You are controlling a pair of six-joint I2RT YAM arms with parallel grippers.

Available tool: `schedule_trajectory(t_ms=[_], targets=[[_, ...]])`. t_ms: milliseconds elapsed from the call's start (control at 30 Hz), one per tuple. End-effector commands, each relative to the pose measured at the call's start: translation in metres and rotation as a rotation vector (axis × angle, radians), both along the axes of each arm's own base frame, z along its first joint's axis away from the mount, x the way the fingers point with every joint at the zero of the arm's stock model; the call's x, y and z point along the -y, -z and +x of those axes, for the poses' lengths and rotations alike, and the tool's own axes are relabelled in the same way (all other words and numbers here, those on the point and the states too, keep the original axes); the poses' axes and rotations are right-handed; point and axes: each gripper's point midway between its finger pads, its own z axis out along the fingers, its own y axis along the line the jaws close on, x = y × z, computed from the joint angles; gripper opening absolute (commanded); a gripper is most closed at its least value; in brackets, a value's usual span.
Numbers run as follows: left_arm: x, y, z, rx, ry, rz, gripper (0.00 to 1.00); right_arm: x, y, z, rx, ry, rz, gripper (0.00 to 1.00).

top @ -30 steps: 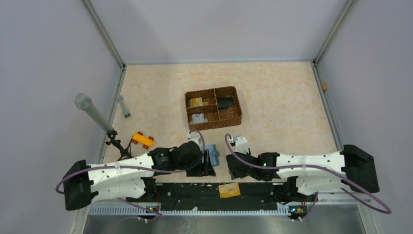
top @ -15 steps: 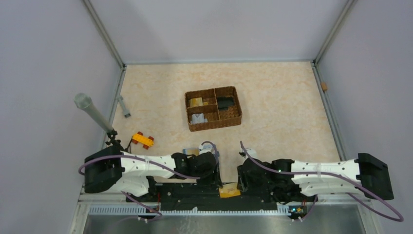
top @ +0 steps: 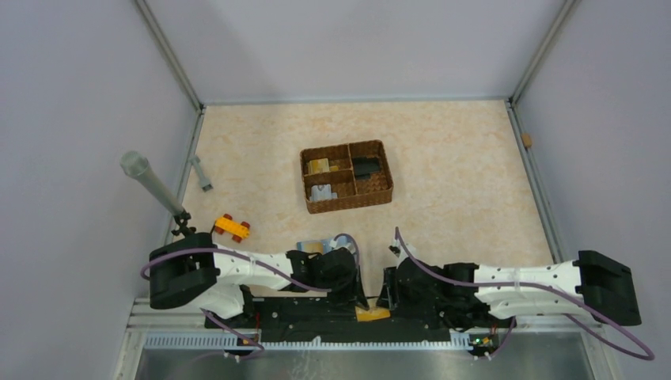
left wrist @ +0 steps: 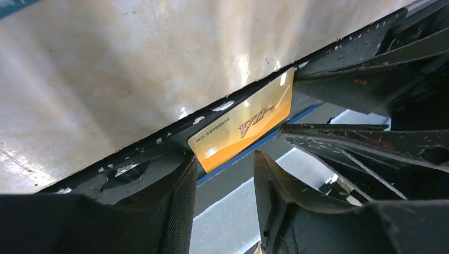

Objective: Put the credit cards into the card holder
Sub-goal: Pick up the credit card at the corner of the board.

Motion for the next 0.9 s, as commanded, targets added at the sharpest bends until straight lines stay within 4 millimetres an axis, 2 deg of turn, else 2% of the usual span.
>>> schedule_trajectory(t_ms=[0,200,400,700,833,867], targets=[[-0.005,0.013,-0.006,-0.029,-0.003,0.018,0.46,0.009,0.019,-0.001,-0.033,0.041,-0.021,0.42],[-0.016,0.019,-0.004,-0.026,-0.043,0.031,0.45,-0.004,-0.001,-0.001,-0.033,0.050,0.101,0.41],[-0.024,0.024,-0.002,-0.017,-0.064,0.049,0.44,-0.014,-0.029,-0.002,-0.027,0.051,0.284,0.41],[-0.028,0.030,-0.001,-0.022,-0.069,0.064,0.44,-0.024,-0.056,-0.010,0.001,-0.035,0.441,0.40],[-0.029,0.030,0.000,-0.024,-0.074,0.060,0.43,-0.027,-0.057,-0.012,0.020,-0.073,0.441,0.35],[-0.030,0.030,0.000,-0.024,-0.074,0.062,0.43,-0.028,-0.057,-0.013,0.023,-0.082,0.445,0.29]])
